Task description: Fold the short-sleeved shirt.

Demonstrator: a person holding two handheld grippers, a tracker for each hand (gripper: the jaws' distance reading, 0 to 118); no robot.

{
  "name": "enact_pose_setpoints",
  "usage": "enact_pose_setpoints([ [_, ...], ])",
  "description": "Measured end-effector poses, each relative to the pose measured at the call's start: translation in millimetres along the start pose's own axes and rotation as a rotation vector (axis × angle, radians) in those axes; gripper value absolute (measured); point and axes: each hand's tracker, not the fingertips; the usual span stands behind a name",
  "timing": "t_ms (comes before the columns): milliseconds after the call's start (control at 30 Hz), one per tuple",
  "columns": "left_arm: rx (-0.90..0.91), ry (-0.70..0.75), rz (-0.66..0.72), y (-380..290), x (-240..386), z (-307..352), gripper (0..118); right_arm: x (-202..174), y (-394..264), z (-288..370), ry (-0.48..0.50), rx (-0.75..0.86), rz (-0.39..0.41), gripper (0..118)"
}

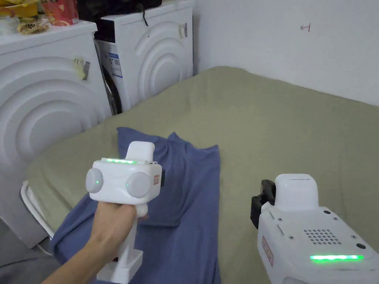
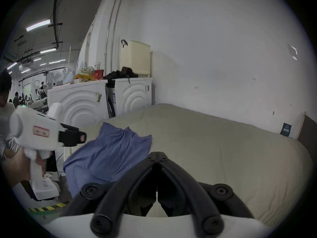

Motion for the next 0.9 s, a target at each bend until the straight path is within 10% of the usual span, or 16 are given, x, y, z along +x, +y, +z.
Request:
enact_pose_setpoints([
  [233, -0.182, -0.047, -0.090, 4, 16, -61, 4, 7, -33, -24, -0.008, -0.088, -0.010, 0],
  [267, -0.204, -0.050, -0.114, 3, 20, -59, 26, 8, -36, -25, -0.010, -0.097, -0.009, 0],
  [333, -0.250, -0.030, -0.159, -1, 28, -69, 107, 10, -40, -26, -0.012, -0.111, -0.013, 0],
  [367, -0.251, 0.012, -0.166, -5, 32, -73, 118, 10, -41, -26, -0.014, -0.116, -0.014, 0],
  [700, -0.275, 0.017, -0.161, -14, 47, -97, 107, 35, -50, 1, -0.050, -0.144, -0.003, 0],
  [733, -0.259, -0.018, -0.141, -10, 49, -90, 92, 40, -49, 6, -0.058, -0.142, 0.002, 0],
  [800, -0.203, 0.060, -0.176, -2, 52, -79, 14, 50, -47, 20, -0.073, -0.137, -0.002, 0],
  [900, -0.210, 0.020, -0.153, 3, 47, -60, 4, 72, -44, 48, -0.108, -0.132, -0.013, 0],
])
